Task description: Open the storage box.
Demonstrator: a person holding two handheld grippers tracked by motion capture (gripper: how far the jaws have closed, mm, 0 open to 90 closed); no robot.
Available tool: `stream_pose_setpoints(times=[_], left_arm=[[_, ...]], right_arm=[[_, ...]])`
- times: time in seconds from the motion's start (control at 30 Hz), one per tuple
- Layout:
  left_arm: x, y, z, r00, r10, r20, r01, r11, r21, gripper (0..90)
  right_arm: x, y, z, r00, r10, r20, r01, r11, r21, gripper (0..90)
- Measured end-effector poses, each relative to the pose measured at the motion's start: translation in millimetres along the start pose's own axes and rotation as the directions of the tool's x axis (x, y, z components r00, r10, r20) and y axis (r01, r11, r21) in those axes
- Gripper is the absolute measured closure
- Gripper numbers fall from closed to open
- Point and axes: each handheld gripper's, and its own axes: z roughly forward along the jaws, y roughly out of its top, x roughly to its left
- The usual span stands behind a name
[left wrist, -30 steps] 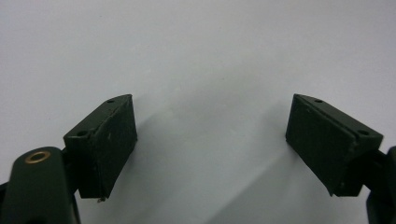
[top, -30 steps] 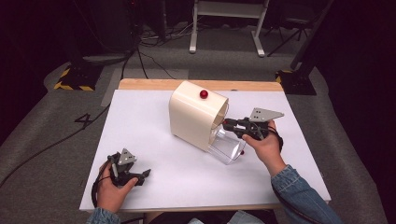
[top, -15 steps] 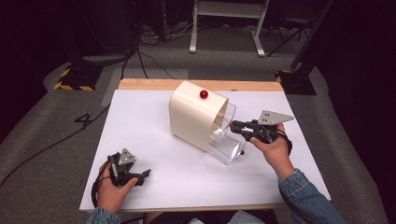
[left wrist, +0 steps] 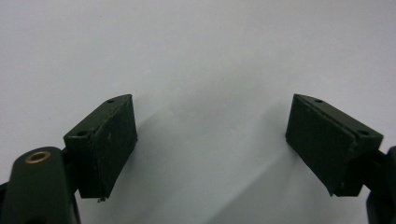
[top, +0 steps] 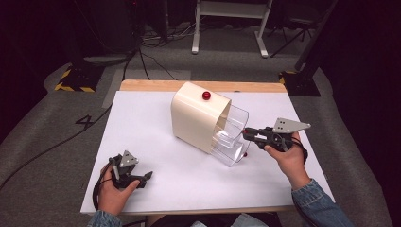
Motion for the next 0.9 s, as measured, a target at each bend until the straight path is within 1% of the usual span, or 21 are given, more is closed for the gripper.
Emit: stream_pose_setpoints(times=[0.27, 0.3, 0.37, 0.4, 0.5, 0.63, 0.77, 0.9], left_arm=[[0.1, 0.0, -0.1, 1.0000, 0.002, 0.000, -0.002, 1.0000, 0.001, 16.4], [-0.1, 0.0, 0.0, 1.0000, -0.001, 0.000, 0.001, 1.0000, 0.000, 16.4], [0.0, 0.0, 0.0, 1.0000, 0.000, 0.000, 0.000, 1.0000, 0.000, 16.4], [0.0, 0.0, 0.0, 1.0000, 0.001, 0.000, -0.001, 1.0000, 0.000, 16.4], [-0.1, 0.0, 0.0, 1.0000, 0.000, 0.000, 0.000, 1.0000, 0.000, 16.4], [-0.1, 0.0, -0.2, 1.0000, 0.001, 0.000, -0.001, 1.0000, 0.002, 16.4], [-0.1, -0.1, -0.5, 1.0000, 0.002, 0.000, -0.002, 1.0000, 0.005, 16.5], [-0.4, -0.4, -0.6, 1.0000, -0.001, 0.000, 0.001, 1.0000, 0.006, 16.5]], right_arm=[[0.2, -6.1, -0.4, 1.0000, 0.008, -0.001, -0.008, 1.000, 0.005, 74.0], [0.0, -7.1, -0.6, 0.9999, 0.013, -0.001, -0.013, 1.000, 0.010, 72.2], [-0.6, -9.9, -0.7, 0.9997, 0.024, -0.003, -0.024, 1.000, 0.015, 65.0], [-0.4, -11.4, -0.9, 0.9996, 0.028, -0.002, -0.028, 0.999, 0.024, 63.3], [-0.5, -15.0, -3.2, 0.9998, 0.021, 0.006, -0.022, 0.999, 0.043, 58.4], [-1.0, -19.1, -10.1, 0.9996, 0.020, 0.020, -0.022, 0.998, 0.059, 54.2], [-1.9, -24.4, -20.6, 0.9991, 0.024, 0.034, -0.027, 0.998, 0.065, 53.7], [-4.8, -30.7, -33.3, 0.9979, 0.030, 0.058, -0.034, 0.997, 0.076, 53.5]])
